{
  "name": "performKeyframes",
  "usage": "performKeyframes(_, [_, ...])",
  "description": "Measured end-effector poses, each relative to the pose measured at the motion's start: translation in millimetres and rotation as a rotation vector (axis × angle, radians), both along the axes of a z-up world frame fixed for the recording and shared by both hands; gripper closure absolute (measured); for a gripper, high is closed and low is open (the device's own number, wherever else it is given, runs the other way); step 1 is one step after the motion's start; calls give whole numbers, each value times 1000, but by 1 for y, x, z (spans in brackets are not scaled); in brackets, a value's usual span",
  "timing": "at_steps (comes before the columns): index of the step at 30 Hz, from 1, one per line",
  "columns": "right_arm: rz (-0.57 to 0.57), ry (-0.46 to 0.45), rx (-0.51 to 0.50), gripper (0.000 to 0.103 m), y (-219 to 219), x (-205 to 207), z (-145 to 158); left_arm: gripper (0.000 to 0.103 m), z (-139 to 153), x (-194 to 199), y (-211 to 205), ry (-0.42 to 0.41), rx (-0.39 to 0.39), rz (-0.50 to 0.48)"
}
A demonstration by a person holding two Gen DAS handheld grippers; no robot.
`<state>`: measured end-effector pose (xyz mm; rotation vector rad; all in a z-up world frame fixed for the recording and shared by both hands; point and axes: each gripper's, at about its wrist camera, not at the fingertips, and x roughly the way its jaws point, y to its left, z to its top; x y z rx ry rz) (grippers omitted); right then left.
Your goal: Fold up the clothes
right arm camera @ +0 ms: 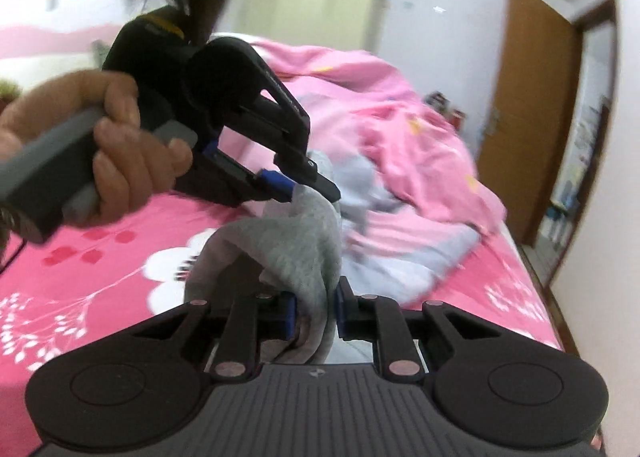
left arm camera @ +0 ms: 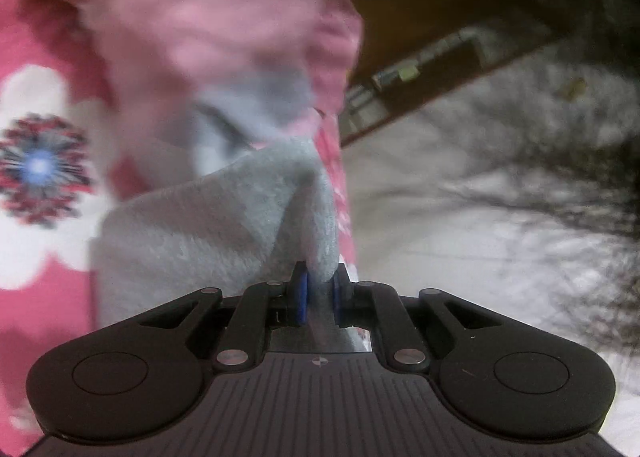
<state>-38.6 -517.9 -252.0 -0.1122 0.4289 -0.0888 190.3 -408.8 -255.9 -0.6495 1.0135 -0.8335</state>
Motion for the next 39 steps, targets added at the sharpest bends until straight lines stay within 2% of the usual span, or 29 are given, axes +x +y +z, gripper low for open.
performKeyframes(4, [-101, 15, 96, 84, -45, -13, -12, 94, -19, -4, -66, -21, 51, -78])
performKeyframes(6, [-154, 33, 169, 84, -67, -17, -25, 92, -38, -5, -97, -16, 97, -133])
performKeyframes(8, [-212, 65, 274, 84, -90, -22, -44, 85, -62, -3, -123, -4, 152, -212])
performKeyframes(9, [-242, 90, 346, 84, -103, -24, -56, 77, -77, -2, -133, 23, 176, -238])
performKeyframes(10, [-276, 118, 422, 84, -116, -25, -70, 73, -87, -2, -138, 53, 188, -255])
performKeyframes(12, [-350, 168, 579, 84, -141, -29, -96, 73, -96, -1, -136, 104, 179, -260])
performKeyframes(13, [-380, 180, 652, 83, -152, -31, -106, 72, -93, -1, -128, 98, 160, -250])
performKeyframes(16, [-428, 163, 838, 81, -177, -39, -117, 57, -76, -2, -98, 57, 108, -207])
performKeyframes(19, [-451, 205, 918, 72, -184, -43, -113, 52, -50, -4, -66, -11, 129, -157])
performKeyframes(20, [-466, 231, 932, 60, -185, -43, -110, 52, -45, -7, -57, -35, 155, -151])
performKeyframes(21, [-481, 258, 947, 55, -187, -43, -106, 52, -41, -11, -49, -58, 182, -147])
performKeyframes(24, [-498, 315, 979, 55, -190, -46, -92, 52, -32, -28, -23, -131, 267, -146])
performKeyframes(25, [-488, 321, 958, 55, -188, -47, -83, 52, -33, -34, -18, -156, 294, -159])
performKeyframes(28, [-425, 342, 790, 54, -179, -39, -51, 52, -35, -62, -16, -277, 381, -241])
performKeyframes(31, [-304, 389, 471, 54, -156, -13, -24, 52, -42, -93, -27, -447, 507, -330])
performKeyframes(33, [-196, 431, 249, 54, -138, 10, -21, 52, -50, -107, -38, -546, 573, -367])
performKeyframes(35, [-79, 504, 97, 55, -125, 33, -32, 54, -55, -116, -45, -609, 617, -375])
performKeyframes(37, [15, 567, -17, 68, -116, 49, -46, 66, -60, -116, -47, -597, 630, -356])
performKeyframes(38, [39, 579, -56, 90, -115, 53, -50, 76, -63, -115, -46, -576, 625, -344])
performKeyframes(39, [56, 579, -81, 94, -116, 56, -51, 89, -64, -114, -45, -566, 615, -327])
